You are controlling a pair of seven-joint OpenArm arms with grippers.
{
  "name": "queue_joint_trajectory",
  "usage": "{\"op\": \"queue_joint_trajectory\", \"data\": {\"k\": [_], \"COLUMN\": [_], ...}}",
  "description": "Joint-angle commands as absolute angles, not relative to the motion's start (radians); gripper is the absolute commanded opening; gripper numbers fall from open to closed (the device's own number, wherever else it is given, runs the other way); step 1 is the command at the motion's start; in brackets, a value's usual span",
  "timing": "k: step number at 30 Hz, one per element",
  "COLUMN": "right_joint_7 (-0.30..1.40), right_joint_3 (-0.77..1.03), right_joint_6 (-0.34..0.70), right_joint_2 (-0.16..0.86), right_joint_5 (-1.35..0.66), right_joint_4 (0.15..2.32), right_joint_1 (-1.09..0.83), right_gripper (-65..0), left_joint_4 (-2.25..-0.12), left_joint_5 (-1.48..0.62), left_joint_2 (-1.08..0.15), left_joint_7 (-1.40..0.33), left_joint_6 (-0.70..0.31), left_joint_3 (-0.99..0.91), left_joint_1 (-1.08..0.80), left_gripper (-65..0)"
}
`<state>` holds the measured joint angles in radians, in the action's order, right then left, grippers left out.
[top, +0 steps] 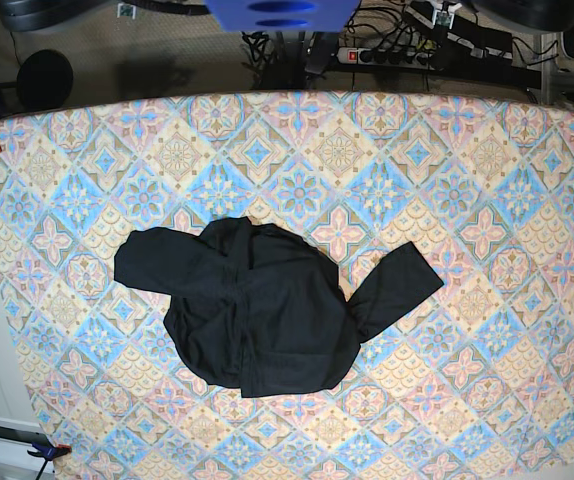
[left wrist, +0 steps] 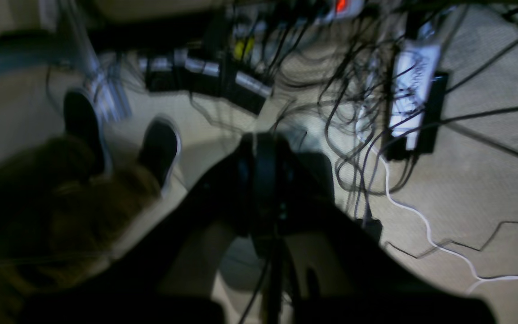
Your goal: Layout the t-shirt on the table in an organized manner, then fold the t-shirt properly
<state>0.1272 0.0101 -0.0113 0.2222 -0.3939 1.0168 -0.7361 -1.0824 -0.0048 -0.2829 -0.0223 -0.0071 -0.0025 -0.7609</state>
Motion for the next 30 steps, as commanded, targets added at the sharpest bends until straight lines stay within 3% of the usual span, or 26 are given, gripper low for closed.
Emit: {"op": "queue_joint_trajectory", "data": {"k": [1,8,17,22,30], "right_joint_7": [0.114,0.116,0.255,0.357,0.421], "right_joint_3": [0.012,0.082,0.245,0.274,0.274], "right_joint_6": [0.001,0.001,0.001,0.001,0.004], "right_joint_2": [0.226,0.252,0.252,0.252,0.248], "right_joint_5": [-0.398,-0.401,-0.401,-0.401,-0.401], "right_joint_4": [1.069,1.389,1.787,1.974,1.997], "right_joint_1": [-0.777,-0.952,-1.047,-1.044,-0.969], "right_gripper": [-65.0,-65.0,-65.0,-65.0,-65.0], "left_joint_4": [-1.152,-1.547,-1.928,-1.998,-2.015], "left_joint_5": [-0.004,-0.105,-0.348,-0.355,-0.39], "left_joint_2": [-0.303,-0.378,-0.469,-0.469,-0.466], "left_joint_7": [-0.004,-0.077,-0.314,-0.371,-0.59], "left_joint_6": [0.001,0.001,0.002,0.002,0.001], "left_joint_3": [-0.007,-0.01,-0.099,-0.114,-0.051], "left_joint_1": [-0.809,-0.993,-1.01,-0.883,-0.552], "left_gripper": [-64.9,-64.9,-64.8,-64.6,-64.5]}}
